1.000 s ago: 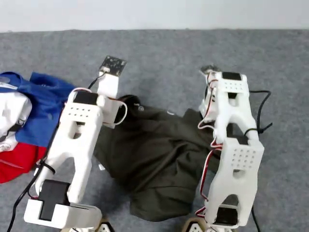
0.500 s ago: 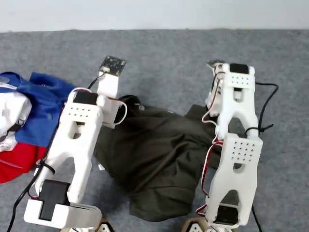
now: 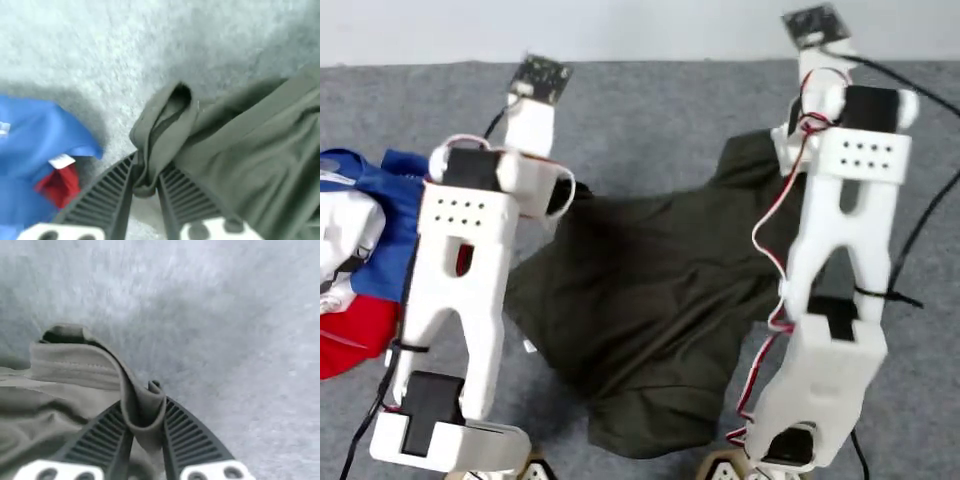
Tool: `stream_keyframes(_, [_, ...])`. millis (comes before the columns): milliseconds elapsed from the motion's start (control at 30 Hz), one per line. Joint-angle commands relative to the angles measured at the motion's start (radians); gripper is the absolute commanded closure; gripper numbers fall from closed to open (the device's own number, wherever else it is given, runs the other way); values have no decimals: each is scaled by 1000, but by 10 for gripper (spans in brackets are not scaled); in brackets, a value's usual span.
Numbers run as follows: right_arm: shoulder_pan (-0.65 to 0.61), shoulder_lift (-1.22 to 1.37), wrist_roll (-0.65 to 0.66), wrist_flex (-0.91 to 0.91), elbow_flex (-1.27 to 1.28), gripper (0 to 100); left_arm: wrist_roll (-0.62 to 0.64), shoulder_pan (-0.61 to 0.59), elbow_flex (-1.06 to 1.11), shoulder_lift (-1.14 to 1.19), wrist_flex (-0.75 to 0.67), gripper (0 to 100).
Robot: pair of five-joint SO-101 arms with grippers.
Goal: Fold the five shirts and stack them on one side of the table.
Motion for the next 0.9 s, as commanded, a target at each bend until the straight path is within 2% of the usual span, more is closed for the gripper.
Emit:
stream_keyframes(0, [-15,-197,-5,39,-44,990,-14,-69,-249,-49,94,988])
stream_keyframes(167, [-15,-417,-6,38,-44,990,-11,-127,-611,-49,222,988])
stream_keyframes(300, [-13,-599,-12,-4,-44,990,46,-158,-788,-80,224,988])
stream_keyframes(667, [-4,-1001,-14,-177,-44,990,71,-158,-796,-439,221,988])
stream_keyframes(867, [24,-1116,-14,-188,-44,990,74,-158,-796,-586,221,988])
